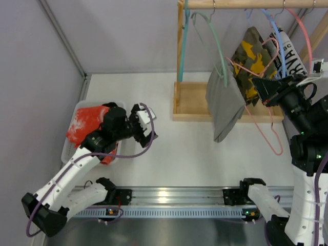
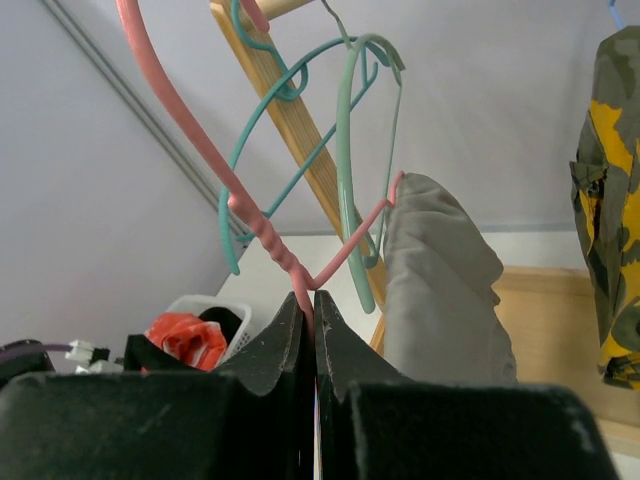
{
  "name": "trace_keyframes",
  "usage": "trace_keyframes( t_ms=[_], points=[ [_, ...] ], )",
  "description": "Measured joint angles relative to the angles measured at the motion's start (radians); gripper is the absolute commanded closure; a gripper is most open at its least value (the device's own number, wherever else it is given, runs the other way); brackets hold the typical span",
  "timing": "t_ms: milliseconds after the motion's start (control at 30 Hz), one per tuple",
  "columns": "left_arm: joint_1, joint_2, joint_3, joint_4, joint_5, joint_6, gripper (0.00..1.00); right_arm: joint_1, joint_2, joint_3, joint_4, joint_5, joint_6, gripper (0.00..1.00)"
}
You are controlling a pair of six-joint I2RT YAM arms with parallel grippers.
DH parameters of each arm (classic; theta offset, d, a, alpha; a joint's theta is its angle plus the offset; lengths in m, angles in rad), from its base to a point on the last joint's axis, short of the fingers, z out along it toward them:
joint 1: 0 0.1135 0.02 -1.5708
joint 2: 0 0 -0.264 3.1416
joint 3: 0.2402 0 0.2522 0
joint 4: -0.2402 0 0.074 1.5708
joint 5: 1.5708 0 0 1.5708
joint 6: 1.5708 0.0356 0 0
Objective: Remove the trousers from the hanger
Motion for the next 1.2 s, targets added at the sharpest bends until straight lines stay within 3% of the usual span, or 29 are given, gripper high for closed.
trace_keyframes(
  t_ms=[333, 533, 733, 1200],
  points=[
    [-0.535, 0.255, 0.050, 0.325, -0.352, -0.039, 0.01, 0.000, -0.087, -0.013, -0.079, 0.091, 0.097, 1.00],
    [-0.725, 0.415, 0.175, 0.489, -0.486, -0.086, 0.01, 0.000, -0.098, -0.013, -0.126, 0.145, 0.157, 1.00],
    [-0.802, 0.559, 0.250, 0.616, -0.528, -0.129, 0.02, 0.000, -0.113, -0.007, -0.163, 0.193, 0.201, 1.00],
    [-0.821, 0.819, 0.435, 0.777, -0.552, -0.151, 0.01, 0.000, -0.149, 0.013, -0.157, 0.215, 0.234, 1.00]
  ],
)
